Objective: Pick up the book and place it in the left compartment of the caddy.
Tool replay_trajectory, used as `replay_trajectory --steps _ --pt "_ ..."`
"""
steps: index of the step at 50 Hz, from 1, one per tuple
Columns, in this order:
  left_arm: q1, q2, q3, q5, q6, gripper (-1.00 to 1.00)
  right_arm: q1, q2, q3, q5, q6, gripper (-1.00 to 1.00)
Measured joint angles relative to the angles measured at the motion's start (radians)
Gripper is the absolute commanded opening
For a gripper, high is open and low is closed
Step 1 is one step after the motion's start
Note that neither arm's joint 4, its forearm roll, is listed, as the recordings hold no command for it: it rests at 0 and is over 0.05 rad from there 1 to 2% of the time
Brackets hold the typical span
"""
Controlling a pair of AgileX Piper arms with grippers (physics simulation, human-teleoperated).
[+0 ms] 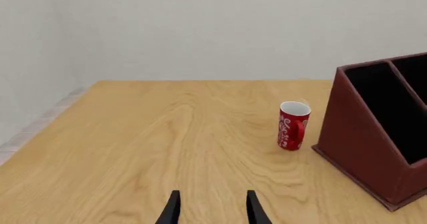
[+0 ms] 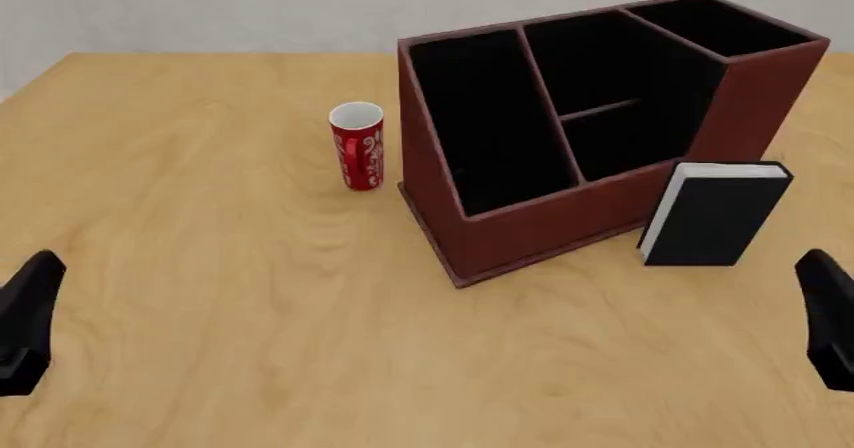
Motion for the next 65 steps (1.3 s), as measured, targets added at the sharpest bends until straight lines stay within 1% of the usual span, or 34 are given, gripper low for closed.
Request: replay_trajectory --steps 5,18,25,29,36,42,65 --pt "0.003 -0.022 -0.003 -0.016 0.017 1.00 0.007 -0.022 0.018 -0.020 -0.016 1.00" --pt "-0.004 -0.046 -0.015 -0.021 0.040 1.00 0.004 -0.046 0.040 -0.038 -0.031 1.00" --pt "-0.012 -0.051 -0.010 -0.030 0.049 1.00 0.006 -0.049 0.032 -0.029 -0.050 1.00" --pt "-0.018 -0.052 -0.008 -0.035 0.052 1.00 0.011 -0.050 0.011 -0.009 -0.074 1.00" --pt "-0.027 -0.054 -0.010 -0.039 0.050 1.00 0.025 -0.048 -0.041 0.047 -0.139 1.00" --pt "-0.032 -0.055 -0.013 -0.042 0.044 1.00 0.041 -0.021 -0.092 0.100 -0.211 1.00" --pt "-0.048 -0.056 -0.022 -0.050 0.043 1.00 0.108 0.180 -0.321 0.332 -0.521 1.00"
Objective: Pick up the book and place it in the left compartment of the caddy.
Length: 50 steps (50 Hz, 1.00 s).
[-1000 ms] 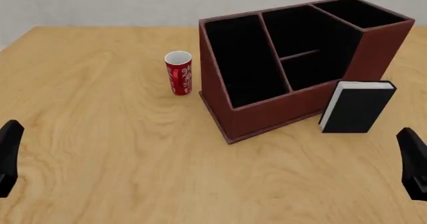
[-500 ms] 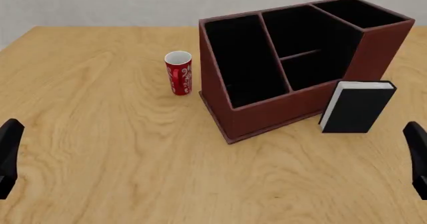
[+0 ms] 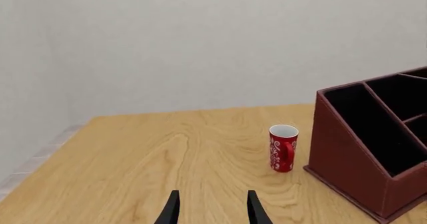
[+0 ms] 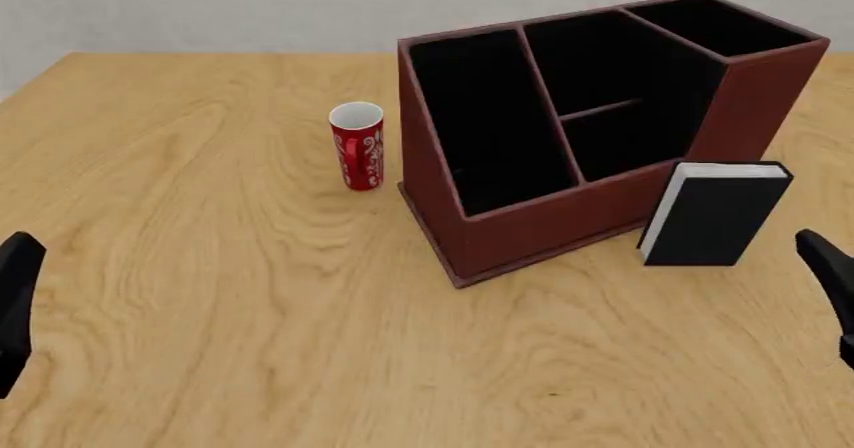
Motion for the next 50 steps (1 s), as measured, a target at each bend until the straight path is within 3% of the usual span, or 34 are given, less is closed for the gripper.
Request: replay_trajectory --steps 12,22,37,48,50 --pt "-0.016 0.000 -0.021 0.013 0.008 1.00 -0.005 0.152 -0.150 0.194 -0.217 1.00" --pt "-0.026 0.000 -0.032 0.019 0.010 1.00 -0.009 0.221 -0.238 0.337 -0.354 1.00" --pt "-0.043 0.000 -0.051 0.030 0.013 1.00 -0.020 0.298 -0.328 0.459 -0.503 1.00" --pt "-0.050 0.000 -0.072 0.046 0.019 1.00 -0.038 0.362 -0.360 0.486 -0.583 1.00" --pt "-0.051 0.000 -0.078 0.052 0.022 1.00 -0.052 0.401 -0.366 0.469 -0.618 1.00"
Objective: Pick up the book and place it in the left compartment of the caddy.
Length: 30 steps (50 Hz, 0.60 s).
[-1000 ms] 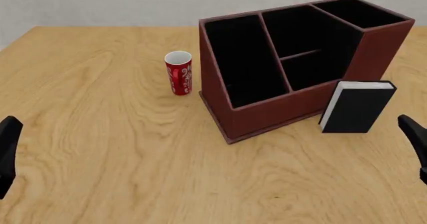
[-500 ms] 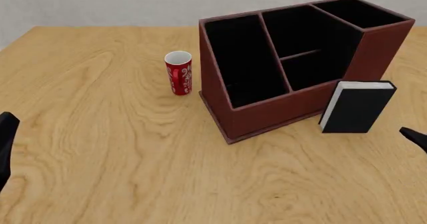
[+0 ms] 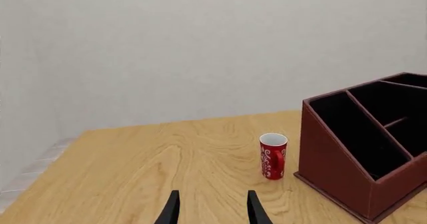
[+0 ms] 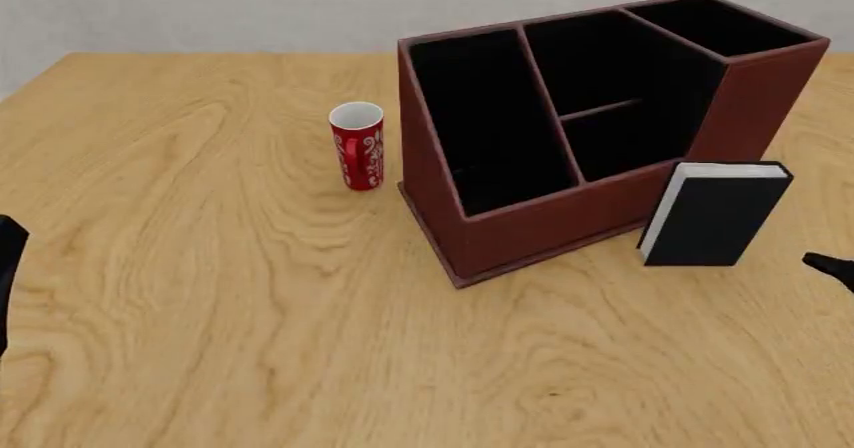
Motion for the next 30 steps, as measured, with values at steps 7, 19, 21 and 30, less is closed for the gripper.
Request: replay_trajectory --steps 7,19,21,30 --pt "0.003 0.000 -0.019 0.019 0.009 1.00 -0.046 0.124 -0.011 -0.060 -0.096 1.00" --pt "0.018 0.000 -0.036 0.037 0.019 1.00 -0.149 0.309 -0.027 -0.148 -0.247 1.00" --pt "0.021 0.000 -0.038 0.038 0.021 1.00 -0.165 0.334 -0.033 -0.158 -0.268 1.00" --pt "0.030 0.000 -0.047 0.046 0.030 1.00 -0.207 0.417 -0.065 -0.185 -0.328 1.00"
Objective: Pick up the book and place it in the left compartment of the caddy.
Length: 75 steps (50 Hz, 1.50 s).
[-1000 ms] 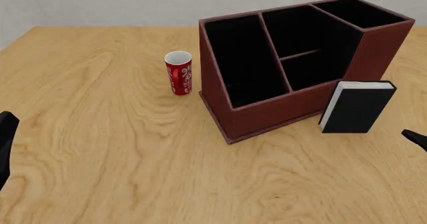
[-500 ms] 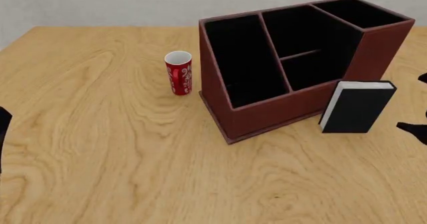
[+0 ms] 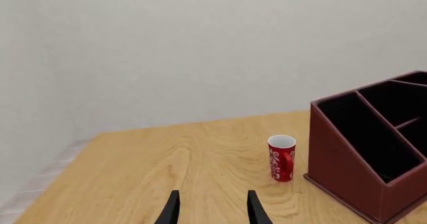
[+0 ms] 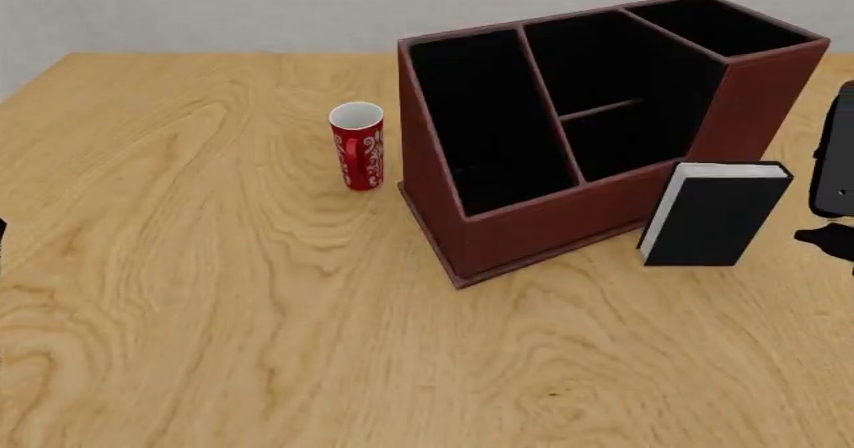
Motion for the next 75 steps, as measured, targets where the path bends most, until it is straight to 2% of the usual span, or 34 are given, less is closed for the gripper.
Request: replay_trajectory --steps 13,38,75 --pt "0.007 0.000 -0.009 0.007 0.011 1.00 -0.034 0.071 -0.050 -0.015 -0.050 1.00" --pt "0.017 0.001 0.004 -0.008 0.023 1.00 -0.023 0.185 -0.131 -0.045 -0.070 1.00" --pt "0.047 0.010 0.046 -0.040 0.020 1.00 -0.003 0.327 -0.153 -0.116 -0.122 1.00"
